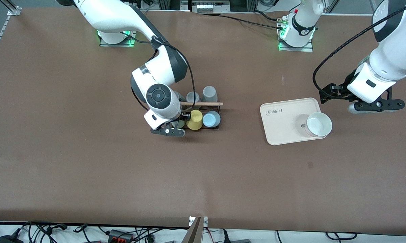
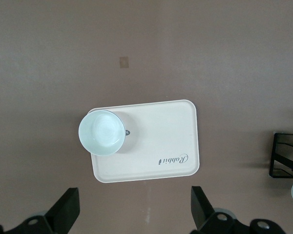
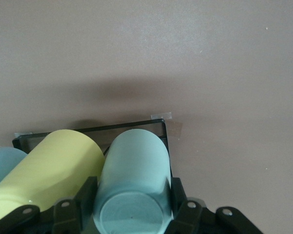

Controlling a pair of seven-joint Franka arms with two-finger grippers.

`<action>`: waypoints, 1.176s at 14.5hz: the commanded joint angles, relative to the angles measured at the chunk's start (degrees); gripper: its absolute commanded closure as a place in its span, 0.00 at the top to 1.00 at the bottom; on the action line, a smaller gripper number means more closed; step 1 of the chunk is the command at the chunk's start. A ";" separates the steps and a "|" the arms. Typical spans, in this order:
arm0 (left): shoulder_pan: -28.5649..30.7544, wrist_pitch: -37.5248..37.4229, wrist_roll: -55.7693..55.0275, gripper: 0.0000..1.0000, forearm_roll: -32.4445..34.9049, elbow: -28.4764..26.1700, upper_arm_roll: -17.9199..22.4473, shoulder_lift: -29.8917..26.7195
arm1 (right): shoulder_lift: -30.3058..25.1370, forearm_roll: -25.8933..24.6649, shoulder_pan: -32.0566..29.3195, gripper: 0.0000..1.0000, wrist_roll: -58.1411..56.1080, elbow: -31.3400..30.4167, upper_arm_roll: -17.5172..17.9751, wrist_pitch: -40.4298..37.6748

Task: Hang scattered cups on rack with three cups
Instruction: 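Open the right gripper and lift it away from the green cup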

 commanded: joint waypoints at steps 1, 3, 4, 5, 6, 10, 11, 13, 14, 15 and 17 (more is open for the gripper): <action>0.58 -0.39 1.35 1.00 -1.05 -0.38 -0.06 -1.10 | -0.58 2.70 -0.43 1.00 2.11 0.19 0.21 -0.49; 0.58 -0.48 1.35 1.00 -1.05 -0.38 -0.06 -1.10 | -0.84 2.89 -0.34 1.00 2.47 0.63 0.12 -0.49; 0.58 -0.48 1.35 1.00 -1.05 -0.38 -0.06 -1.10 | -0.84 2.81 -0.17 1.00 2.55 1.77 0.03 -0.49; 0.58 -0.48 1.35 1.00 -1.05 -0.38 -0.06 -1.10 | -0.93 2.80 -0.34 1.00 2.56 2.65 0.03 -0.49; 0.58 -0.48 1.35 1.00 -1.05 -0.38 -0.06 -1.10 | -1.10 2.72 -0.43 1.00 2.47 3.26 -0.14 -0.57; 0.67 -0.48 1.35 1.00 -1.05 -0.38 -0.06 -1.10 | -4.18 2.54 -1.22 1.00 1.50 4.06 -3.74 -0.49; 0.67 -0.48 1.35 1.00 -1.05 -0.38 -0.06 -1.01 | -5.05 2.54 -1.65 1.00 0.63 4.06 -5.14 -0.57; 0.67 -0.48 1.35 1.00 -1.05 -0.38 -0.06 -1.10 | -5.85 2.37 -3.84 1.00 -3.57 4.06 -7.87 -0.57; 0.67 -0.48 1.35 1.00 -1.05 -0.38 -0.06 -1.10 | -6.20 2.28 -5.42 1.00 -6.90 4.06 -9.01 -0.66; 0.67 -0.48 1.35 1.00 -1.14 -0.38 -0.06 -1.01 | -6.81 2.28 -7.18 1.00 -10.59 4.06 -10.07 -1.27; 0.67 -0.48 1.35 1.00 -1.05 -0.38 -0.06 -1.10 | -9.27 2.45 -10.52 1.00 -18.33 4.06 -11.04 -3.46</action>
